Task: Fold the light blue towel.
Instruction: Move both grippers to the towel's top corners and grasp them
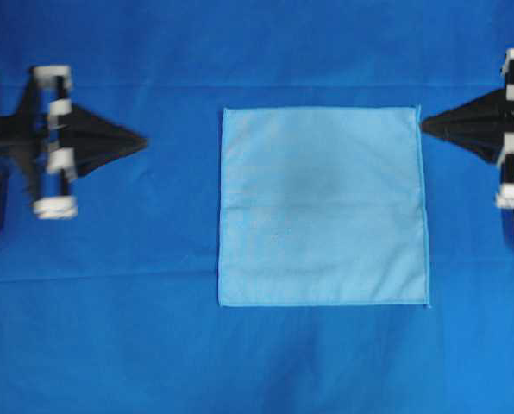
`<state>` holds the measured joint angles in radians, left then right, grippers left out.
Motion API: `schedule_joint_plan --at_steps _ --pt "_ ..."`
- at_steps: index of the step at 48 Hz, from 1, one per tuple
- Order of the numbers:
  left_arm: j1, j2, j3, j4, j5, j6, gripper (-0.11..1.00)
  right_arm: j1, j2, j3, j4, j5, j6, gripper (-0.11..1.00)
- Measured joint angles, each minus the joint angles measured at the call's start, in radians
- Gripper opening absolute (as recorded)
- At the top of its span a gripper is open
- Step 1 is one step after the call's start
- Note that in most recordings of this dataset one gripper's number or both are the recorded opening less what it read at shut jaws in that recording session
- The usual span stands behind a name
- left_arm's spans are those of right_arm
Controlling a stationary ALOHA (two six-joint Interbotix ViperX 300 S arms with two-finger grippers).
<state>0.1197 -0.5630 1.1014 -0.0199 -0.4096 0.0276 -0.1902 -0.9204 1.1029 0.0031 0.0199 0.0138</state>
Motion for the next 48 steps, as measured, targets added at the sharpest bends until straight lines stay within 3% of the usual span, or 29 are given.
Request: schedule_joint_plan --at_steps 9,15,17,21,24,28,48 --pt "0.086 0.195 -0.083 0.0 -0.002 0.005 0.04 -0.15 0.071 0.002 0.0 0.083 0.005 0.01" --pt "0.129 0.324 -0.14 -0.002 -0.002 0.005 0.39 -0.253 0.17 0.009 0.0 0.129 0.005 0.03" --pt "0.143 0.368 -0.16 -0.002 0.0 0.005 0.52 -0.282 0.207 0.011 0.0 0.132 0.005 0.1" --pt "0.169 0.442 -0.193 -0.002 0.014 0.005 0.76 -0.336 0.291 0.011 -0.003 0.132 0.005 0.34" --pt "0.186 0.492 -0.215 0.0 0.028 0.005 0.85 -0.365 0.354 0.012 -0.008 0.124 0.005 0.53" --pt "0.206 0.558 -0.244 -0.002 0.035 0.005 0.85 -0.382 0.425 0.014 -0.02 0.098 0.008 0.66" --pt "0.264 0.796 -0.344 -0.002 0.04 0.012 0.85 -0.43 0.704 0.015 -0.034 -0.026 -0.002 0.63"
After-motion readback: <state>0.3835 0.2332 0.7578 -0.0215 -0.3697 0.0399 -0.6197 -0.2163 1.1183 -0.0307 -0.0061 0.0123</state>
